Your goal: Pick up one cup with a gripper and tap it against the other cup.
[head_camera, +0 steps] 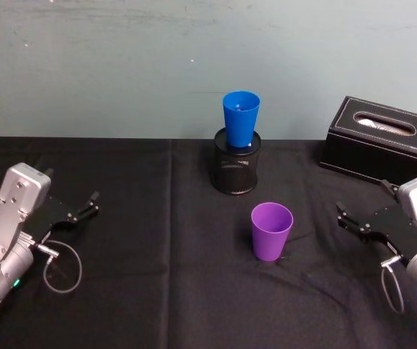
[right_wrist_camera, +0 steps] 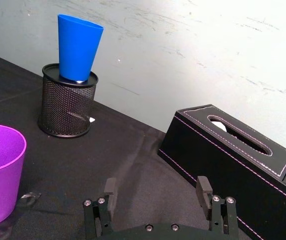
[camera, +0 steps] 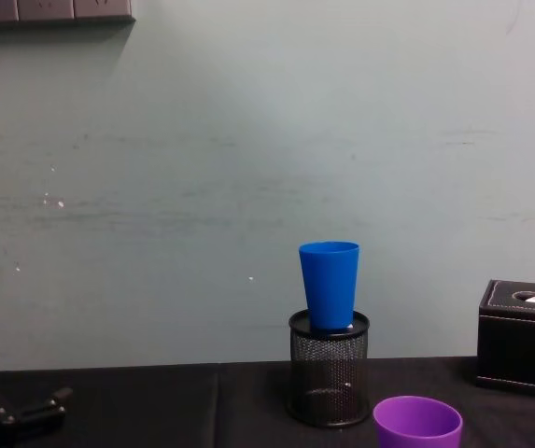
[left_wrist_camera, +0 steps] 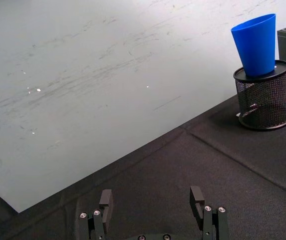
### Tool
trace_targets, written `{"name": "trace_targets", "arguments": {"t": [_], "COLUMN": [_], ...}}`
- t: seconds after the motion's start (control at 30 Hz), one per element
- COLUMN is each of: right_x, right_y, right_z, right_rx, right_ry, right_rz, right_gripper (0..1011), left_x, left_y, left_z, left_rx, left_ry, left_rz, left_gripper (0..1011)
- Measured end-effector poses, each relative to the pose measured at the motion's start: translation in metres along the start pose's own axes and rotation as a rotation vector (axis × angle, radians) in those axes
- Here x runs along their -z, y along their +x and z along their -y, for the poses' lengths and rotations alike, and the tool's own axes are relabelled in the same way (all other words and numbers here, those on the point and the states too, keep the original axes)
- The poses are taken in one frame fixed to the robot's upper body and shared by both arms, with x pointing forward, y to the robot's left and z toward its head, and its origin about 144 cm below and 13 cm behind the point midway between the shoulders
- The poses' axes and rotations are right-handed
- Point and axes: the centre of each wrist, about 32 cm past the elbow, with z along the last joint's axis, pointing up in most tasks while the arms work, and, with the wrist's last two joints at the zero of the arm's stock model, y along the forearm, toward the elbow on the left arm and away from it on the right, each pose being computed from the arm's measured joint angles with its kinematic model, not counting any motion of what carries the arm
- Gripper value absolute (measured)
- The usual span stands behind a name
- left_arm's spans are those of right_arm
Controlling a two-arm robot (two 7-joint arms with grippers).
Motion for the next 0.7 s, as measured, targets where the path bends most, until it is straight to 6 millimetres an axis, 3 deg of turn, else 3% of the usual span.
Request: {"name": "trace_targets", "arguments": {"t": [0.7], "right_x": [0.0], "right_y": [0.0], "right_z": [0.0], "right_rx": [0.0], "right_ry": [0.0], "right_rz": [0.0], "right_gripper": [1003], "left_x": [0.0], "left_y": [0.0], "left_z": [0.0], "left_rx": [0.0], "left_ry": [0.0], "left_rz": [0.0], "left_gripper": [1011]}}
